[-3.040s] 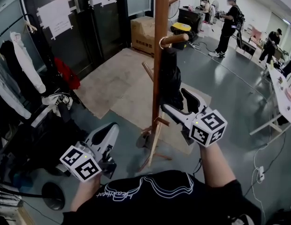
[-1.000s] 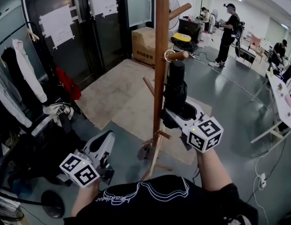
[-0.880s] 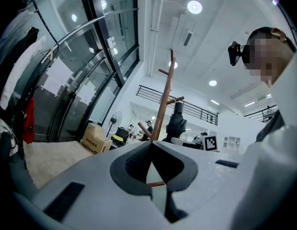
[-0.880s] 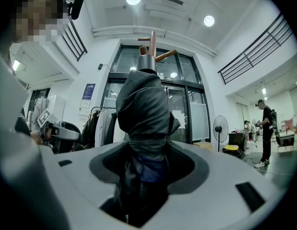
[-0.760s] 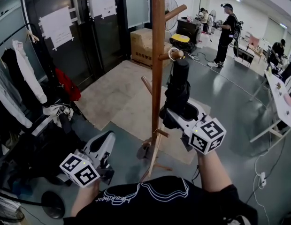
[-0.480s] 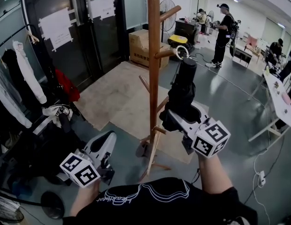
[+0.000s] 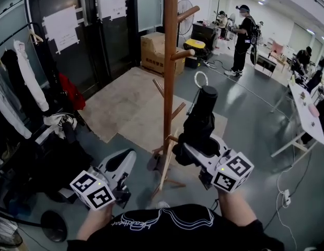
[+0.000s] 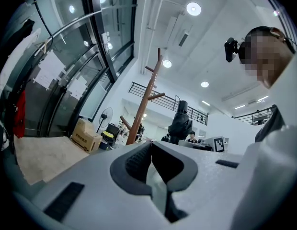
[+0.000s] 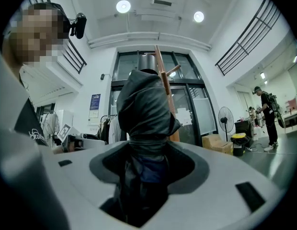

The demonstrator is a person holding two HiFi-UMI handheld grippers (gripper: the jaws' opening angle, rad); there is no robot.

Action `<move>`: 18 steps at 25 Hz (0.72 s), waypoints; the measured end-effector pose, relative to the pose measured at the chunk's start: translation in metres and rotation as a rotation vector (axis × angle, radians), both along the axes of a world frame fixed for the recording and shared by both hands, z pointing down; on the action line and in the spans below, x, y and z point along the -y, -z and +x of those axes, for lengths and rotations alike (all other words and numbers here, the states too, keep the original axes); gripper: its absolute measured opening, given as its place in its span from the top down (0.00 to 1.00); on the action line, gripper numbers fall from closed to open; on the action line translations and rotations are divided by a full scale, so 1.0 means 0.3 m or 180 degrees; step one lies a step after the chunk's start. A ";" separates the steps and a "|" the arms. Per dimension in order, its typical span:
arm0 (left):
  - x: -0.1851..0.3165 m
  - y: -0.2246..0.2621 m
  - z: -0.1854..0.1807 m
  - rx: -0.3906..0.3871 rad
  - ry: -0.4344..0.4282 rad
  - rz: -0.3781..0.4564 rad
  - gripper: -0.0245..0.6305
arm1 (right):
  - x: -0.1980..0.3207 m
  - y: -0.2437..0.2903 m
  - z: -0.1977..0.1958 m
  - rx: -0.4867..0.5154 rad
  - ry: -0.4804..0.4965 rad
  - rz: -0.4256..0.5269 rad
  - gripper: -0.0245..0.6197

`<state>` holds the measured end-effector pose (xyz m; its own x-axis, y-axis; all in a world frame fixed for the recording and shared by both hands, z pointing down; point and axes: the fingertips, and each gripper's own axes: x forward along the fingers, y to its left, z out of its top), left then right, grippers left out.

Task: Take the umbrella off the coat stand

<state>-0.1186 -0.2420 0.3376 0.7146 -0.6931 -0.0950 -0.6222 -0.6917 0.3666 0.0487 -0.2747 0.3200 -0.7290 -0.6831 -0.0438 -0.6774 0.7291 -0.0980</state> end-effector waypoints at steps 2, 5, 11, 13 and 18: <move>-0.019 -0.019 0.014 -0.0006 -0.0043 -0.0037 0.95 | -0.037 -0.038 -0.008 0.0001 0.0031 -0.0081 0.59; -0.050 -0.048 0.031 -0.0023 -0.0087 -0.0100 0.95 | -0.091 -0.095 -0.011 0.0009 0.0044 -0.0197 0.59; -0.113 -0.068 0.057 -0.0032 -0.0158 -0.0132 0.95 | -0.184 -0.161 0.001 0.0067 0.0013 -0.0344 0.59; -0.135 -0.069 0.059 -0.0032 -0.0165 -0.0138 0.95 | -0.211 -0.174 0.003 0.0081 0.0008 -0.0371 0.59; -0.178 -0.069 0.053 -0.0023 -0.0162 -0.0127 0.95 | -0.257 -0.192 -0.007 0.0090 0.0017 -0.0391 0.59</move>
<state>-0.1027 -0.1887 0.3584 0.7484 -0.6591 -0.0733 -0.5838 -0.7072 0.3988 0.0466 -0.1976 0.3778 -0.7322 -0.6808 0.0194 -0.6692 0.7140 -0.2058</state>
